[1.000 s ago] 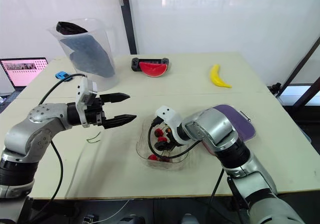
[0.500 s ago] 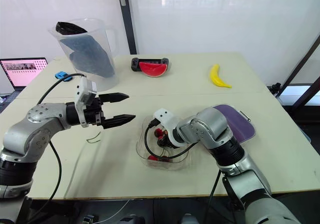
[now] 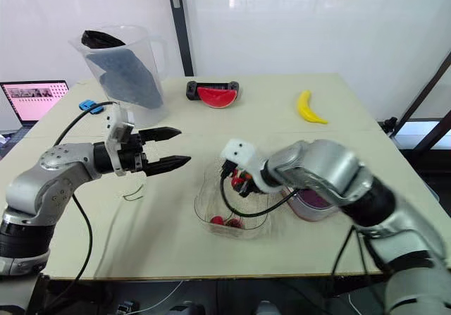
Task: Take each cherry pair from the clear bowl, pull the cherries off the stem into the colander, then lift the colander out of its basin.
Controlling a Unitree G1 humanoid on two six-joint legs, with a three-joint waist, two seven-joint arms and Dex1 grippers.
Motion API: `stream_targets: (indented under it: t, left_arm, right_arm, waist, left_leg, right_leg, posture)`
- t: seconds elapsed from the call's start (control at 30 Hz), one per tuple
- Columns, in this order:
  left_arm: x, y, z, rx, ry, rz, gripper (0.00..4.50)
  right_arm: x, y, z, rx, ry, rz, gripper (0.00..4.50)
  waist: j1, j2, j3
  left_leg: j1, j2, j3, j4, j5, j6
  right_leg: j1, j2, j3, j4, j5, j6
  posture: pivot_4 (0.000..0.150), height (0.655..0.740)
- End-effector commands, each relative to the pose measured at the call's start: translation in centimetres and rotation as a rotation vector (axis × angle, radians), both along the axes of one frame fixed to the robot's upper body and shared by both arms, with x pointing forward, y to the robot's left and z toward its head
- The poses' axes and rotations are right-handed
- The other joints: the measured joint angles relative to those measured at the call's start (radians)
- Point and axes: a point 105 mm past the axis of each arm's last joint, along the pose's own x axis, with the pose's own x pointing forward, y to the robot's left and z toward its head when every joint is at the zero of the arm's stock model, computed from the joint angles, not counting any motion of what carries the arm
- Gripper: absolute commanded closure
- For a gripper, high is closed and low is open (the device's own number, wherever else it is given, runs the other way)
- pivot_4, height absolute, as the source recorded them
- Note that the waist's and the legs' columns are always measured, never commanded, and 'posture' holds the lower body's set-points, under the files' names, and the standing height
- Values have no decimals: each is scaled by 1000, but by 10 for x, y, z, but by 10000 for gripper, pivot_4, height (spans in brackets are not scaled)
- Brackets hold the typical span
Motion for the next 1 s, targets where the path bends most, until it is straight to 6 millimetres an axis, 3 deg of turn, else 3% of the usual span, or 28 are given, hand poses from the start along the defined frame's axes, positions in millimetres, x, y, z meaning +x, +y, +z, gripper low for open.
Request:
stream_targets:
  t: [0.03, 0.13, 0.2, 0.27, 0.4, 0.57, 0.73, 1.0]
  left_arm:
    - [-3, 4, 21, -89, -22, -15, 0]
    - [-4, 3, 27, -126, -15, -39, 0]
    - [-5, 0, 30, -136, -22, -65, 0]
    - [-9, -4, 30, -134, -22, -104, 0]
    - [-10, -7, 22, -112, -28, -143, 0]
    - [-17, -17, 21, -85, -40, -222, 0]
    - [-25, -28, 1, 54, -24, -292, 0]
    - [-39, -41, -13, 177, -35, -380, 0]
  right_arm:
    - [-10, 8, 28, 33, -173, 190, 33249]
    - [-12, 19, 56, 104, -462, 356, 33249]
    - [-8, 23, 64, 31, -682, 439, 33249]
    - [0, 22, 53, -103, -745, 486, 33249]
    - [-3, 32, 40, -130, -815, 596, 33249]
    - [-22, 37, 25, -120, -721, 733, 33249]
    - [-37, 42, 16, -127, -659, 807, 33249]
    - [-38, 40, 13, -170, -631, 812, 33249]
  waist:
    - [-1, 0, 0]
    - [-2, 0, 0]
    - [-1, 0, 0]
    - [-1, 0, 0]
    - [1, 0, 0]
    - [2, 0, 0]
    - [1, 0, 0]
    - [3, 0, 0]
  left_leg:
    - [0, 0, 0, 0, 0, 0]
    - [0, 1, 1, 0, 0, 0]
    - [0, 0, 1, 0, 0, 0]
    - [0, 0, 2, 0, 0, 0]
    - [0, 0, 1, 0, 3, -5]
    - [0, 0, 1, 0, 4, -7]
    - [0, 1, 0, 1, 4, -7]
    - [0, 1, 0, 1, 4, -7]
  right_leg:
    - [0, 0, 0, 0, 0, 0]
    - [-1, 0, 0, 0, 0, 0]
    - [-1, 0, 0, 1, 0, 0]
    - [-1, 0, 1, 1, 0, 0]
    - [0, 0, 0, 1, 0, 0]
    - [0, 0, 1, 1, 0, 0]
    - [1, 0, 0, 0, 0, 0]
    - [1, 0, 0, 0, 0, 0]
  posture:
    - [1500, 7400]
    - [1500, 7400]
    - [1500, 7400]
    - [1500, 7400]
    - [1500, 7400]
    - [1500, 7400]
    - [1500, 7400]
    - [1500, 7400]
